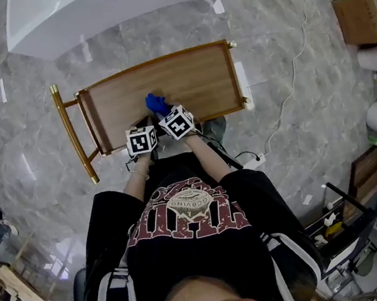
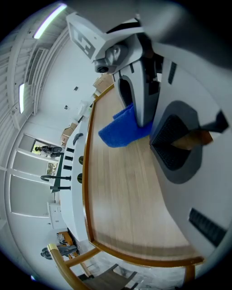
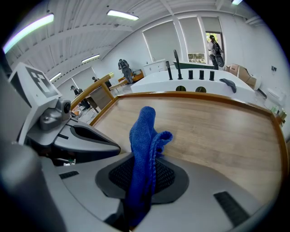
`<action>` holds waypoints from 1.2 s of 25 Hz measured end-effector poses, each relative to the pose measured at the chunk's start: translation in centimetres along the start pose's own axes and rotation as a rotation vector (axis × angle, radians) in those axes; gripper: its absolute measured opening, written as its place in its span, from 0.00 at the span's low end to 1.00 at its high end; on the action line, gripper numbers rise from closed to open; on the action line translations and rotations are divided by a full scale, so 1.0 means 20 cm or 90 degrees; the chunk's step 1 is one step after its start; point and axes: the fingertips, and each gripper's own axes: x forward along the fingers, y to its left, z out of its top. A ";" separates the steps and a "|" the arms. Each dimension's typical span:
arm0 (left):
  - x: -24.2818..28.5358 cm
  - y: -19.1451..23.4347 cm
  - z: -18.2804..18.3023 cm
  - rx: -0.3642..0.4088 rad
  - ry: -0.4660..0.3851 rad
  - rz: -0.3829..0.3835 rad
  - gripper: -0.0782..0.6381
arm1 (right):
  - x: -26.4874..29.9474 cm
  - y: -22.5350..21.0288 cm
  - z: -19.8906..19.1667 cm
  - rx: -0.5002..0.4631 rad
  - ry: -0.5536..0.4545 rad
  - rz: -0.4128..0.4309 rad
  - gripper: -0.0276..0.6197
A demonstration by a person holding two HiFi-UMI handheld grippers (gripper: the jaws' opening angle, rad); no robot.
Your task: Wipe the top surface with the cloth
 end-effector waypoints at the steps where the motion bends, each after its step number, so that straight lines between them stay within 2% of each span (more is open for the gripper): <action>1: 0.00 -0.01 0.00 0.005 0.001 -0.001 0.18 | -0.01 -0.01 -0.01 0.002 0.000 -0.003 0.18; 15: 0.06 -0.21 0.04 0.070 0.015 -0.039 0.18 | -0.13 -0.14 -0.08 0.028 -0.001 -0.032 0.18; 22: 0.10 -0.23 0.04 0.080 0.025 -0.046 0.18 | -0.17 -0.25 -0.12 0.067 -0.013 -0.047 0.18; 30: 0.14 -0.32 0.06 0.103 0.036 -0.062 0.18 | -0.21 -0.30 -0.14 0.070 -0.014 -0.056 0.18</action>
